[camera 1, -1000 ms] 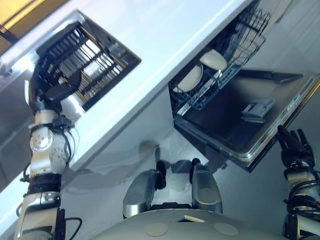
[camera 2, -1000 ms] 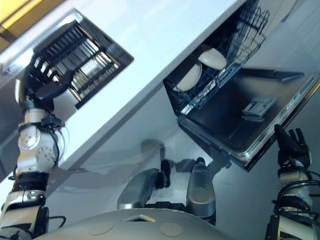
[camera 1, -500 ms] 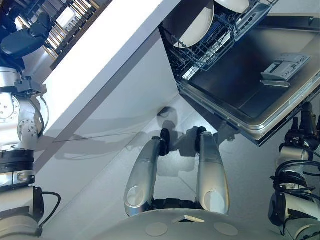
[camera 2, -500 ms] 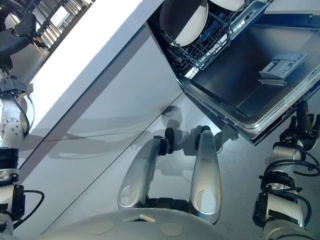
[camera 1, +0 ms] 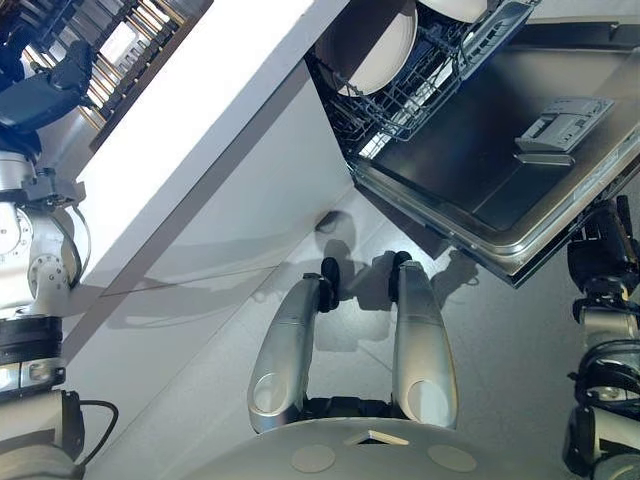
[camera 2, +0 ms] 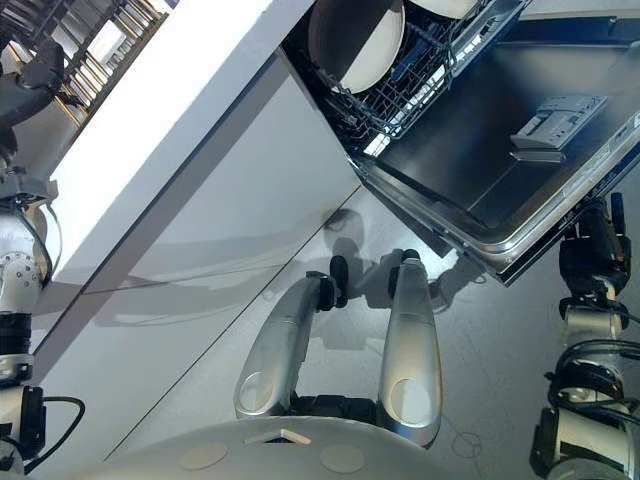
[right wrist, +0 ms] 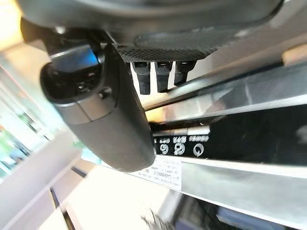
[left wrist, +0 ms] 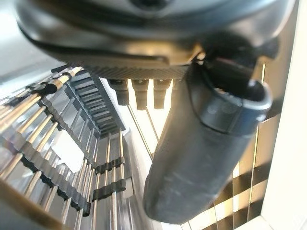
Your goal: Pick up plates and place into dishwasher.
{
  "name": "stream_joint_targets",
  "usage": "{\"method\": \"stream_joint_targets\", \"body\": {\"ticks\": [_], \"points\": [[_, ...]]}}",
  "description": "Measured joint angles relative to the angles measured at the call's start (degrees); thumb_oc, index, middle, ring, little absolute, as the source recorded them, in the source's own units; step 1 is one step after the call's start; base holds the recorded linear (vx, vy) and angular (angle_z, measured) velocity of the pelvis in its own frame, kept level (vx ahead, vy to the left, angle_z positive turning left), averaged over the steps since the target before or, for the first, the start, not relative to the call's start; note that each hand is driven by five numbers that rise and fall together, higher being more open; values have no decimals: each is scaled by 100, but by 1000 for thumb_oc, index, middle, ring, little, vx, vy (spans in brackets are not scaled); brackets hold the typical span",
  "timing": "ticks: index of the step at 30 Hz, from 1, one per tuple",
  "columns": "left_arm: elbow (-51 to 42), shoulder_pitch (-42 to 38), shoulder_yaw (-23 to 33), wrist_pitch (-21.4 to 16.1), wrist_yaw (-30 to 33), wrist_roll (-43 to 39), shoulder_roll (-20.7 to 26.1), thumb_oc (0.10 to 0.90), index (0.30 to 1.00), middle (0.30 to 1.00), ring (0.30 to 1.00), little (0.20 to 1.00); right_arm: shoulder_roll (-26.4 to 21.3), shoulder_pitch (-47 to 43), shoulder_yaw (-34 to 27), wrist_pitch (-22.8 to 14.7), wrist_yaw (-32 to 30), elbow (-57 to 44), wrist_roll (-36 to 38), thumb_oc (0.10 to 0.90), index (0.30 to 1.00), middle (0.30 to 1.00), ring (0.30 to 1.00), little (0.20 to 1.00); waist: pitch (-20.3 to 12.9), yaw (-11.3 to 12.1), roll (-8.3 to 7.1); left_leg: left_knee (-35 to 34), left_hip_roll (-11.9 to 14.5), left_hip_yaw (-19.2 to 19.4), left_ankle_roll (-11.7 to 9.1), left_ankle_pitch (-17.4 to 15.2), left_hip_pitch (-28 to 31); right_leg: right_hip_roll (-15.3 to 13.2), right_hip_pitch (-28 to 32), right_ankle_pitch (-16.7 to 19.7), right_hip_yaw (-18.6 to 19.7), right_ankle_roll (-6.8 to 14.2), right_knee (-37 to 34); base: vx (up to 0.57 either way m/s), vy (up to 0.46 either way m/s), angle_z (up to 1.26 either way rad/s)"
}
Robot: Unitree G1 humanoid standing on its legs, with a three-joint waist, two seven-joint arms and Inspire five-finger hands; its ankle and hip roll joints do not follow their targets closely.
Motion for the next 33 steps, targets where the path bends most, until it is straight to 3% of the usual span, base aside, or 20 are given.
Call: {"method": "stream_joint_targets", "body": {"ticks": [3, 7, 11, 13, 15, 16, 17, 18, 19, 20, 21, 24, 25, 27, 29, 33], "points": [[47, 212, 57, -5, 44, 127, 106, 800, 900, 900, 900, 900, 141, 310, 233, 123, 334, -734, 570, 800, 900, 900, 900, 900, -2, 26, 7, 28, 34, -158, -57, -57, 51, -13, 88, -13, -234, -100, -73, -10, 7, -22], [236, 401, 33, -79, 211, 282, 168, 800, 900, 900, 900, 900, 771, 337, 681, 245, 297, -2402, 1312, 800, 900, 900, 900, 900, -7, 69, 15, 56, 112, -202, -134, -110, 77, -80, 98, 53, -503, -179, -154, 3, 81, -47], [158, 112, -121, -266, 325, 282, -41, 800, 900, 900, 900, 900, 1345, -30, 1943, 303, 316, -3914, 1895, 800, 900, 900, 900, 900, -10, 288, 37, -259, 98, -491, -127, -106, 108, 58, 102, 112, -555, -78, -526, 37, 82, -33], [183, -309, -216, -520, 361, 279, -351, 800, 900, 900, 900, 900, 1195, -519, 3152, 727, 759, -4875, 1889, 800, 900, 900, 900, 900, 2, 294, 54, -336, 83, -419, -70, -134, 132, -19, 176, 116, -710, -73, -666, 27, 53, 35], [150, -775, -508, -715, 392, 256, -714, 800, 900, 900, 900, 900, 1131, -1632, 4356, 1149, 1250, -5794, 1504, 800, 900, 900, 900, 900, 22, 305, 96, -119, -49, 4, 184, -277, 253, -38, 364, 115, -849, -75, -668, 29, 37, 61], [103, -959, -734, -729, 346, 234, -707, 800, 900, 900, 900, 900, 1191, -2187, 4769, 1274, 1430, -6251, 1275, 800, 900, 900, 900, 900, 31, 421, 105, -181, -165, -185, 360, -182, 328, 20, 420, 116, -842, -73, -681, 47, 26, 35], [109, -1110, -911, -727, 292, 203, -727, 800, 900, 900, 900, 900, 1366, -2614, 5006, 1359, 1570, -6603, 1078, 800, 900, 900, 900, 900, 41, 590, 92, -356, -164, -234, 395, -113, 385, 92, 457, 74, -781, -12, -595, 60, 21, 52], [108, -1213, -1039, -710, 242, 179, -723, 800, 900, 900, 900, 900, 1562, -2876, 5065, 1334, 1568, -6849, 816, 800, 900, 900, 900, 900, 27, 557, 47, -434, -217, -234, 397, -105, 405, 109, 576, -15, -533, -65, -364, 80, 34, 106], [112, -1265, -1089, -721, 172, 126, -758, 800, 900, 900, 900, 900, 1692, -3076, 5049, 1149, 1439, -7020, 480, 800, 900, 900, 900, 900, 42, 417, 10, -563, -310, -189, 359, -79, 501, 91, 775, -204, -409, -286, -436, 65, 31, 120], [129, -1253, -1093, -722, 142, 91, -782, 800, 900, 900, 900, 900, 1706, -3076, 4989, 1026, 1292, -7008, 262, 800, 900, 900, 900, 900, 46, 391, 2, -641, -294, -156, 313, -25, 572, 94, 828, -203, -379, -265, -460, 65, 53, 89], [170, -1113, -1060, -744, 94, -30, -804, 800, 900, 900, 900, 900, 1759, -2949, 4683, 742, 600, -6722, -412, 800, 900, 900, 900, 900, 43, 441, -4, -830, -202, -88, 230, 228, 772, 130, 992, -210, -366, -276, -504, 44, 56, 17], [136, -561, -745, -778, -18, -58, -909, 800, 900, 900, 900, 900, 2222, -2197, 3476, 538, -344, -4963, -1540, 800, 900, 900, 900, 900, -66, 452, -141, -1050, -166, -76, 214, 317, 1064, 131, 1266, -291, -364, -223, -683, 36, 63, -1], [24, -343, -633, -877, -56, -57, -1044, 800, 900, 900, 900, 900, 2282, -1761, 2949, 275, -141, -4386, -1635, 800, 900, 900, 900, 900, -99, 497, -144, -1174, -142, -21, 223, 347, 1157, 132, 1361, -263, -362, -181, -818, 24, 47, -5], [-178, 156, -404, -1071, -80, -47, -1201, 800, 900, 900, 900, 900, 2058, -956, 2468, -121, -348, -3882, -2252, 800, 900, 900, 900, 900, -157, 455, -183, -1346, -126, 38, 310, 384, 1312, 128, 1505, -212, -340, -147, -1011, 14, 26, -9], [-460, 575, -216, -1154, -79, -26, -1502, 800, 900, 900, 900, 900, 1614, -105, 2140, -464, -669, -2733, -3228, 800, 900, 900, 900, 900, -271, 431, -233, -1596, -136, 78, 349, 404, 1542, 130, 1741, -164, -342, -73, -1297, 4, 0, -5], [-564, 928, 67, -1246, -181, -16, -1698, 800, 900, 900, 900, 900, 1366, 1000, 1737, -774, -1130, -1059, -4615, 800, 900, 900, 900, 900, -351, 392, -309, -1952, -99, 140, 397, 434, 1880, 203, 2097, -91, -364, -24, -1708, 13, -34, -6]]}}
